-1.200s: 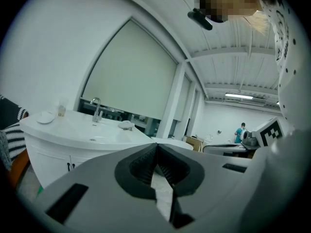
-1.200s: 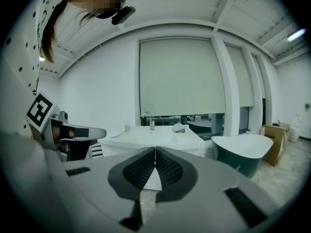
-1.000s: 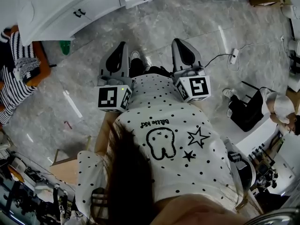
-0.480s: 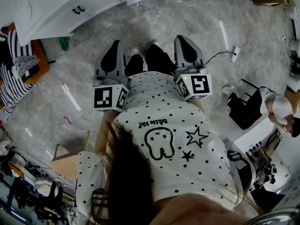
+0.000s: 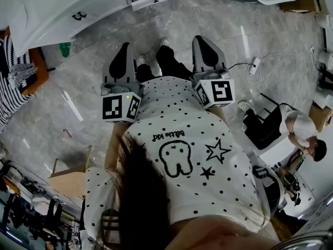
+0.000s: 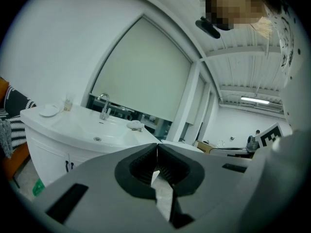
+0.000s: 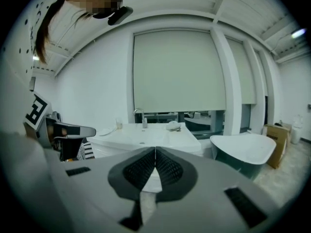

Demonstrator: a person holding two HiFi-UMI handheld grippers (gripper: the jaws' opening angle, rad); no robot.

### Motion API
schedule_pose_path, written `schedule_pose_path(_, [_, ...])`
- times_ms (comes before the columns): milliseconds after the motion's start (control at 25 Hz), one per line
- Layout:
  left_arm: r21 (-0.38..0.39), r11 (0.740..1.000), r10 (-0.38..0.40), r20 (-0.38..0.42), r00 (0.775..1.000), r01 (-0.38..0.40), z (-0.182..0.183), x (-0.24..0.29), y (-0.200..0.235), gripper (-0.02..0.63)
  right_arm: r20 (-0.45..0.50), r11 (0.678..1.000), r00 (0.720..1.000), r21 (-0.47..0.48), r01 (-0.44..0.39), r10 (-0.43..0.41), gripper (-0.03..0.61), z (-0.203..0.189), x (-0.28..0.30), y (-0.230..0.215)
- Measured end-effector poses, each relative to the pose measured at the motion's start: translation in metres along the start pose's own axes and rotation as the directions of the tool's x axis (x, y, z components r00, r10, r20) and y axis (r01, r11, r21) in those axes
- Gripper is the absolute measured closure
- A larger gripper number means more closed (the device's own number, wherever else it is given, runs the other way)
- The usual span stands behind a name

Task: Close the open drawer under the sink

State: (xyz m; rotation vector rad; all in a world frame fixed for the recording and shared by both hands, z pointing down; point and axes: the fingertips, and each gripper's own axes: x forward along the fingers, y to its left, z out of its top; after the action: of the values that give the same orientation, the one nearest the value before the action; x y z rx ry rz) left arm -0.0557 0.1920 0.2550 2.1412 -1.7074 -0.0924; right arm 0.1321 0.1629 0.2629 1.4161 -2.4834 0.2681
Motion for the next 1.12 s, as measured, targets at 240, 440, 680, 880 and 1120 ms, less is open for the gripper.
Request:
schedule_pose_path(240, [0.001, 1.0, 0.021, 0.032, 0.999, -0.021, 0.005, 0.044, -0.023, 0.604, 0.014, 1.0, 1.0, -0.018, -0.015, 0.015, 0.566, 0.013, 0.018, -0.05])
schedule_pose_path(440, [-0.006, 0.998, 0.058, 0.057, 0.997, -0.058, 0.007, 0.073, -0.039, 0.604, 0.023, 0.999, 0.999, -0.032, -0.042, 0.043, 0.566, 0.019, 0.031, -0.087])
schedule_pose_path(680, [-0.005, 0.996, 0.093, 0.062, 0.994, -0.092, -0.002, 0.091, -0.062, 0.604, 0.024, 0.996, 0.996, -0.037, -0.084, 0.085, 0.566, 0.019, 0.038, -0.119])
schedule_pose_path(880, [-0.014, 0.994, 0.11, 0.05, 0.993, -0.109, -0.008, 0.096, -0.072, 0.604, 0.022, 0.995, 0.995, -0.02, -0.1, 0.101, 0.565, 0.016, 0.04, -0.133])
schedule_pose_path(1120, [-0.01, 0.993, 0.114, 0.04, 0.993, -0.114, -0.009, 0.102, -0.072, 0.604, 0.007, 0.993, 0.993, -0.011, -0.117, 0.117, 0.565, 0.014, 0.048, -0.136])
